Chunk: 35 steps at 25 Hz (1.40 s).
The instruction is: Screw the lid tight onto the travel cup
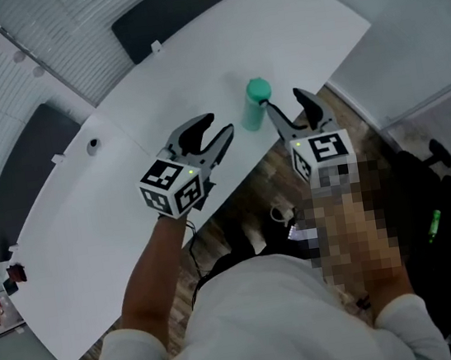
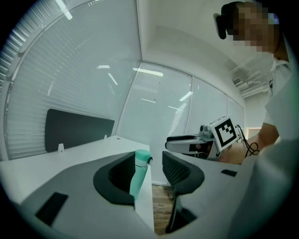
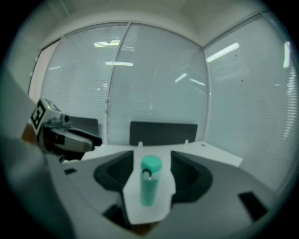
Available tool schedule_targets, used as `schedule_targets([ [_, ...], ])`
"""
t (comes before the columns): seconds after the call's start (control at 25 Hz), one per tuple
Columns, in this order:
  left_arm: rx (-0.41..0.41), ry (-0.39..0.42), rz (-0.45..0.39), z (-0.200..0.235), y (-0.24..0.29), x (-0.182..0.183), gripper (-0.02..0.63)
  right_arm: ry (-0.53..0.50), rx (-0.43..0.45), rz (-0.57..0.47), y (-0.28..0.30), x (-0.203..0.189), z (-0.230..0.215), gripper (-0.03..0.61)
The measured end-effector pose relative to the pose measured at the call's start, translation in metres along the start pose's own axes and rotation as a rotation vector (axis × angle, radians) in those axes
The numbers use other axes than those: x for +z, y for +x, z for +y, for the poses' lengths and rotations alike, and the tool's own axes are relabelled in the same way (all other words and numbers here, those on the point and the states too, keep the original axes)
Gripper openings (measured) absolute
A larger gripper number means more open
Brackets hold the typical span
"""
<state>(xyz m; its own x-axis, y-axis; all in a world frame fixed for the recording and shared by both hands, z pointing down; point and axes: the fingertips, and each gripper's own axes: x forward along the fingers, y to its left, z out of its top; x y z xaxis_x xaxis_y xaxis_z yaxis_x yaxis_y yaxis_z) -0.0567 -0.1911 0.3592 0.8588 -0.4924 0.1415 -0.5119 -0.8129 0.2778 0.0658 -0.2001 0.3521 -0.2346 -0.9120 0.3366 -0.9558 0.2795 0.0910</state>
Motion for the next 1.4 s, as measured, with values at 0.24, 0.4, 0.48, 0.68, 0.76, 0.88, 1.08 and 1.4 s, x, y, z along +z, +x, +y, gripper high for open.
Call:
schedule_targets([
  [0.24,-0.036,-0.022,-0.05,-0.025,-0.024,0.008,0.117,0.036,0.008,-0.024,-0.024,0.003,0.007,0.18],
  [0.4,-0.067,-0.054,-0.097,-0.037,-0.036,0.016,0.048,0.069,0.008,-0.044,-0.038,0.003,0.011,0.112],
  [0.48,-0.088,-0.071,-0.112,-0.045,-0.042,0.018,0.038,0.082,0.018,-0.047,-0.045,0.003,0.016,0.079],
  [0.68,-0.092,-0.079,-0.129,-0.059,-0.054,0.026,0.031,0.093,0.039,-0.06,-0.064,0.003,0.026,0.054],
  [0.76,-0.08,-0.079,-0.125,-0.062,-0.058,0.025,0.031,0.09,0.047,-0.061,-0.069,0.003,0.03,0.054],
  [0.88,-0.062,-0.079,-0.114,-0.068,-0.063,0.023,0.031,0.086,0.057,-0.057,-0.077,0.003,0.032,0.054],
  [1.08,-0.032,-0.105,-0.107,-0.076,-0.066,0.019,0.031,0.086,0.083,-0.046,-0.085,-0.001,0.032,0.054],
  [1.4,-0.022,-0.126,-0.099,-0.114,-0.062,0.009,0.031,0.093,0.107,-0.027,-0.112,-0.014,0.02,0.049],
])
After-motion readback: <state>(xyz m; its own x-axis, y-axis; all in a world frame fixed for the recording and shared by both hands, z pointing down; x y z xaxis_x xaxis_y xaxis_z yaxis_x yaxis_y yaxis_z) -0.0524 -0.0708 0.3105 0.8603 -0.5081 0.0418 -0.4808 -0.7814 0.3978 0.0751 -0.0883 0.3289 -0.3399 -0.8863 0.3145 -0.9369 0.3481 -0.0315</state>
